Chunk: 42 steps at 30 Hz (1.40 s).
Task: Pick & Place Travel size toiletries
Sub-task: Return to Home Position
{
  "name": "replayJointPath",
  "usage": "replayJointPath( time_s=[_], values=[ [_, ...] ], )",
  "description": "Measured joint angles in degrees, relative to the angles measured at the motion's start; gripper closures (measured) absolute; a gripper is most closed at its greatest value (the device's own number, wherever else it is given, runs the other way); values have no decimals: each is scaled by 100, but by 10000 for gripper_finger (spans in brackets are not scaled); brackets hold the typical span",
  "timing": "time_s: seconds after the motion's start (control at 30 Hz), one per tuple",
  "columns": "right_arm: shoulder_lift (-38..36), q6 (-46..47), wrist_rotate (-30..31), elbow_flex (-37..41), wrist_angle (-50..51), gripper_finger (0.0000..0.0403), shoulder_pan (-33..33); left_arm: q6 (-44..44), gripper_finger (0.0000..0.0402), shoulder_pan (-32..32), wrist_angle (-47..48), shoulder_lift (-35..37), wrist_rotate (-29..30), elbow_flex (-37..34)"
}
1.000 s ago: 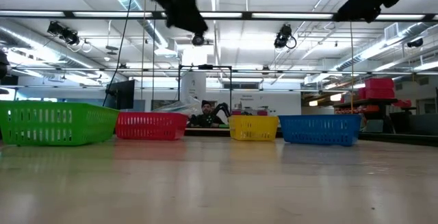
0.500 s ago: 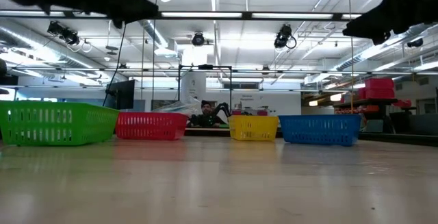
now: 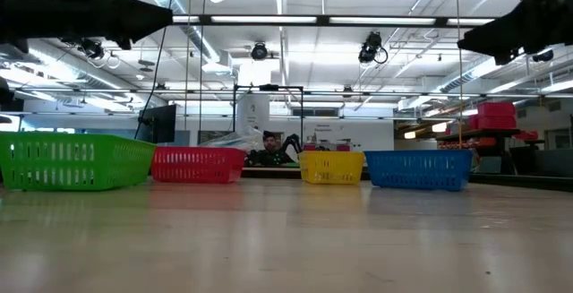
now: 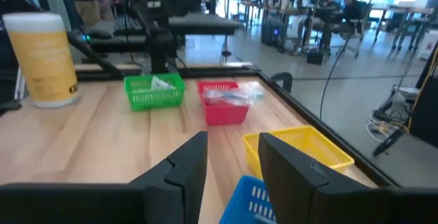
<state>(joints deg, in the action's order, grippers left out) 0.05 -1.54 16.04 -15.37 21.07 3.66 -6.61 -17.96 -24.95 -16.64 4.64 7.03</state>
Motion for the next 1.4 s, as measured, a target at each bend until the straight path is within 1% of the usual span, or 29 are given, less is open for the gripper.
replayJointPath(
  time_s=[0.23,0.3,0.43,0.6,0.7,0.83,0.97,1.13,1.4],
  values=[
    [-1,160,24,305,-69,263,0,87,265,-2,-28,858,11,-653],
    [-2,155,30,402,-230,262,0,124,266,-2,172,1056,51,-647],
    [-2,122,40,682,-552,263,0,58,273,-2,362,1238,-21,-652],
    [-2,60,37,1077,-1131,262,0,169,281,-2,1095,1261,-41,-654],
    [7,-95,35,1121,-1222,263,0,320,285,-2,1621,1256,-41,-654],
    [10,-189,38,1121,-1234,263,0,701,287,-2,2009,1254,-39,-656],
    [11,-195,37,1121,-1230,263,0,1068,285,-2,2171,1254,-38,-656],
    [11,-195,34,1121,-1232,263,0,897,286,0,2160,1254,-20,-658],
    [11,-195,32,1121,-1231,262,0,1008,287,-1,2159,1254,-20,-660]
  ],
)
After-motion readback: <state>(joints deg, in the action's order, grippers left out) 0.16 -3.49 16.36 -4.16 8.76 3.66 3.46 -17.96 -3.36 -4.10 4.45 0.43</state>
